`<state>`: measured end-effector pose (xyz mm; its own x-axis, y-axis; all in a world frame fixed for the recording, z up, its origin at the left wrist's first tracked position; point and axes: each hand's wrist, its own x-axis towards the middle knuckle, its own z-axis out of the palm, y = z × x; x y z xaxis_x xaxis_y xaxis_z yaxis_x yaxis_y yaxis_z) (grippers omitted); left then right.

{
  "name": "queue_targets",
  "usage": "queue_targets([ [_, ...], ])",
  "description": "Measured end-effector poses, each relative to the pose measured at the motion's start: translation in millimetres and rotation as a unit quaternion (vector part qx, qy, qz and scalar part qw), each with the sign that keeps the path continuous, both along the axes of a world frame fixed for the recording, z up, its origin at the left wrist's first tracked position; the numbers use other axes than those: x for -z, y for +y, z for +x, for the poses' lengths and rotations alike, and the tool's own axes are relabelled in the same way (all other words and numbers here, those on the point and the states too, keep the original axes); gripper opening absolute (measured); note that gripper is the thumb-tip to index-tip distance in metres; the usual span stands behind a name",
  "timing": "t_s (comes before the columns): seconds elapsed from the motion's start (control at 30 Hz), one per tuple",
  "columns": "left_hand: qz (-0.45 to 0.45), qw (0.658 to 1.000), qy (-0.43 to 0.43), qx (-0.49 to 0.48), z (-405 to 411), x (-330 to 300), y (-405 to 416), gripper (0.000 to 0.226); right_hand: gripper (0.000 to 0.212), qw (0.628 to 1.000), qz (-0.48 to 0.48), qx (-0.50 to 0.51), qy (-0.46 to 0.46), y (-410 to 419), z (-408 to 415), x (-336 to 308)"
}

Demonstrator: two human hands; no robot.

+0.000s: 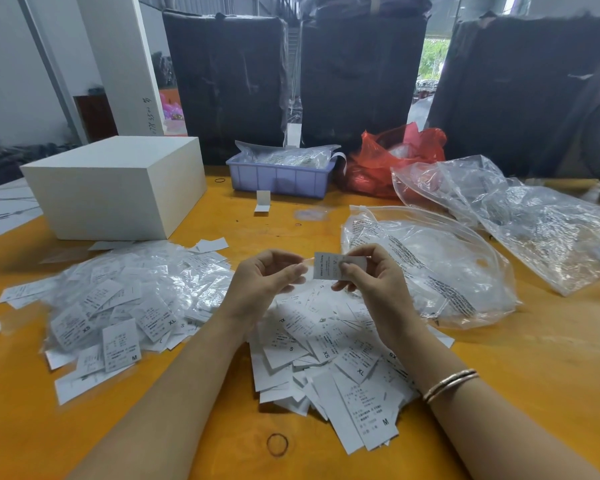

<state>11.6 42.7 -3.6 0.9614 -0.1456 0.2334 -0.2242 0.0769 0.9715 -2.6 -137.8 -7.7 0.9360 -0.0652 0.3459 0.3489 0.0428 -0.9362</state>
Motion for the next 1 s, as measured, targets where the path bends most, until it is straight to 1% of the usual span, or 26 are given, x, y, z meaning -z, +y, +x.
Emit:
queue_targets([
  [0.1, -0.004, 1.000, 0.002, 0.006, 0, 0, 0, 0.018, 0.014, 1.000, 0.002, 0.007, -0.009, 1, 1, 0],
  [0.2, -0.016, 1.000, -0.002, 0.007, 0, 1, 0, 0.019, 0.015, 1.000, -0.001, 0.007, -0.013, 2, 0, 0],
  [0.33, -0.028, 1.000, -0.008, -0.005, 1, 1, 1, 0.018, 0.014, 0.999, -0.033, -0.030, -0.006, 2, -1, -1],
  [0.53, 0.003, 1.000, -0.022, -0.010, 2, 3, 2, 0.016, 0.014, 0.995, -0.070, -0.071, 0.007, 4, -5, -3],
  [0.67, 0.044, 0.998, -0.033, 0.007, 1, 5, 0, 0.017, 0.014, 0.993, -0.079, -0.086, 0.004, 7, -5, -2],
  [0.77, 0.033, 0.999, -0.029, 0.008, -1, 4, -3, 0.020, 0.017, 0.995, -0.080, -0.067, 0.002, 12, -5, -1],
  [0.87, -0.003, 0.999, -0.016, -0.027, 1, 1, 1, 0.019, 0.010, 0.999, -0.034, -0.005, 0.022, 9, -2, -2],
  [0.9, -0.006, 0.999, -0.013, -0.031, 2, 1, 2, 0.019, 0.008, 0.999, -0.033, 0.005, 0.025, 6, -2, -3],
  [1.0, 0.038, 0.999, -0.023, -0.020, -2, 2, -1, 0.020, 0.009, 0.997, -0.073, -0.018, 0.019, 5, -5, -4],
])
